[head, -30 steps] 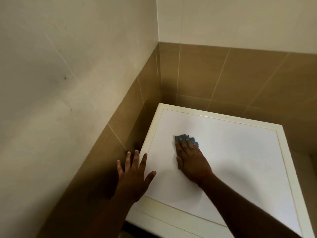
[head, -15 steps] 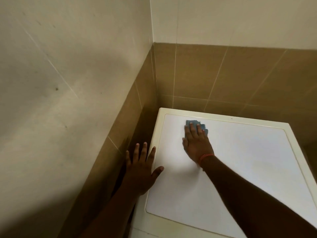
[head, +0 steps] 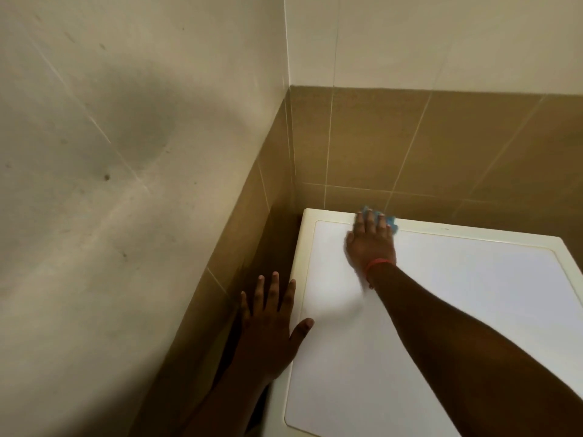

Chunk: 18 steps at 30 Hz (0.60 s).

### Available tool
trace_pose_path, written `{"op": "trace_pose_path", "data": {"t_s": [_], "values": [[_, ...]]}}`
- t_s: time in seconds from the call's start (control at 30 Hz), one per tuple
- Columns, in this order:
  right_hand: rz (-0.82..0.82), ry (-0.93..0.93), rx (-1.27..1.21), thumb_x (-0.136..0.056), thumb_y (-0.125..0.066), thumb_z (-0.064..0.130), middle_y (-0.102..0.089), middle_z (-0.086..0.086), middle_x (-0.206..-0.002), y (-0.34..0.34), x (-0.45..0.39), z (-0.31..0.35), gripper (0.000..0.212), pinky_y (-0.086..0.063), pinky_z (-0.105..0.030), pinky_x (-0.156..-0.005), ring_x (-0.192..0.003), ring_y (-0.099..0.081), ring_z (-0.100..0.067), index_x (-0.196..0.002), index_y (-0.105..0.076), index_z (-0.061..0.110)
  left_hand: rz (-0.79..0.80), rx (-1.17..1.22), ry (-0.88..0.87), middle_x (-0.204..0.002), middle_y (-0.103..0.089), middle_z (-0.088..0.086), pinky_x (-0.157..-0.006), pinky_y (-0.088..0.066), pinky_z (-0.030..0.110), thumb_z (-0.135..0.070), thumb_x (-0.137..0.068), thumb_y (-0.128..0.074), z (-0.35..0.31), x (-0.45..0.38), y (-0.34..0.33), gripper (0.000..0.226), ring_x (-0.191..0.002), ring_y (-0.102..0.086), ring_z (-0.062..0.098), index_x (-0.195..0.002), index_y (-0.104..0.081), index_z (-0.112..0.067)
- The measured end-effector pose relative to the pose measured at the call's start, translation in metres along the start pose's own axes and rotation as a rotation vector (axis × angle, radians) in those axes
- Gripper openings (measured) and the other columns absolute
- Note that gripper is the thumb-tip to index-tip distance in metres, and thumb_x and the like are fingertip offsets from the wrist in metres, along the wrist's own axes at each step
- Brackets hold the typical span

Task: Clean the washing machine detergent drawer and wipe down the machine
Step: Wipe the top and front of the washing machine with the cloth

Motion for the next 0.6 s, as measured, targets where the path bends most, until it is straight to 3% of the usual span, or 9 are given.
{"op": "trace_pose_path", "data": {"t_s": [0.07, 0.1, 0.23, 0.4, 0.53, 0.6], "values": [[0.004, 0.256, 0.057, -0.093, -0.005, 0.04, -0.029, -0.018, -0.155, -0.007, -0.004, 0.023, 0.069, -0.022, -0.051, -0.115, -0.141, -0.028, -0.039, -0.152, -0.025, 0.008, -0.006, 0.008, 0.004, -0.156, -0.031, 0.012, -0.109, -0.026, 0.064, -0.072, -0.093, -0.015, 0.001, -0.003, 0.0, 0.078, -0.143, -0.029, 0.038, -0.15, -0.034, -0.023], [0.013, 0.289, 0.05, -0.093, -0.004, 0.041, -0.029, -0.016, -0.156, -0.006, -0.009, 0.023, 0.07, -0.02, -0.05, -0.116, -0.142, -0.027, -0.037, -0.153, -0.022, 0.01, -0.016, 0.011, 0.005, -0.156, -0.031, 0.012, -0.11, -0.025, 0.064, -0.073, -0.093, -0.014, 0.002, -0.004, 0.001, 0.078, -0.143, -0.028, 0.038, -0.15, -0.034, -0.024], [0.021, -0.042, -0.019, -0.101, -0.02, 0.038, -0.017, -0.015, -0.16, -0.006, -0.022, 0.03, 0.061, -0.007, -0.049, -0.119, -0.147, -0.012, -0.036, -0.154, -0.015, 0.009, -0.056, 0.035, 0.014, -0.161, -0.018, 0.009, -0.115, -0.015, 0.061, -0.074, -0.092, -0.01, 0.008, -0.006, 0.004, 0.079, -0.148, -0.014, 0.034, -0.154, -0.022, -0.026], [0.072, 0.324, -0.004, -0.103, -0.022, 0.037, -0.006, -0.01, -0.163, -0.012, -0.026, 0.093, 0.058, -0.005, -0.048, -0.119, -0.148, -0.003, -0.036, -0.155, -0.008, 0.015, -0.039, 0.036, 0.036, -0.155, -0.034, 0.012, -0.109, -0.026, 0.064, -0.07, -0.094, -0.013, 0.014, -0.007, 0.005, 0.076, -0.142, -0.031, 0.037, -0.15, -0.031, -0.023], [0.079, 0.43, 0.032, -0.103, -0.023, 0.036, -0.013, -0.007, -0.161, -0.011, -0.033, 0.084, 0.057, -0.011, -0.047, -0.119, -0.147, -0.012, -0.033, -0.155, -0.012, 0.017, -0.042, 0.017, 0.022, -0.155, -0.034, 0.012, -0.11, -0.023, 0.062, -0.07, -0.094, -0.012, 0.013, -0.007, -0.001, 0.076, -0.142, -0.031, 0.037, -0.15, -0.032, -0.023], [0.061, 0.394, 0.015, -0.103, -0.024, 0.036, -0.019, -0.008, -0.16, -0.01, -0.033, 0.07, 0.057, -0.013, -0.046, -0.119, -0.146, -0.016, -0.032, -0.155, -0.013, 0.016, -0.047, 0.008, -0.002, -0.158, -0.029, 0.011, -0.115, -0.017, 0.06, -0.072, -0.093, -0.012, 0.01, -0.009, -0.004, 0.078, -0.144, -0.026, 0.036, -0.151, -0.029, -0.024]]}}
Point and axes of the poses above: each hand's wrist, its own x-axis away from the middle knuckle, its own y-axis out of the back of the hand, z = x × y, the point moved 5 cm from there along -x, towards the middle knuckle
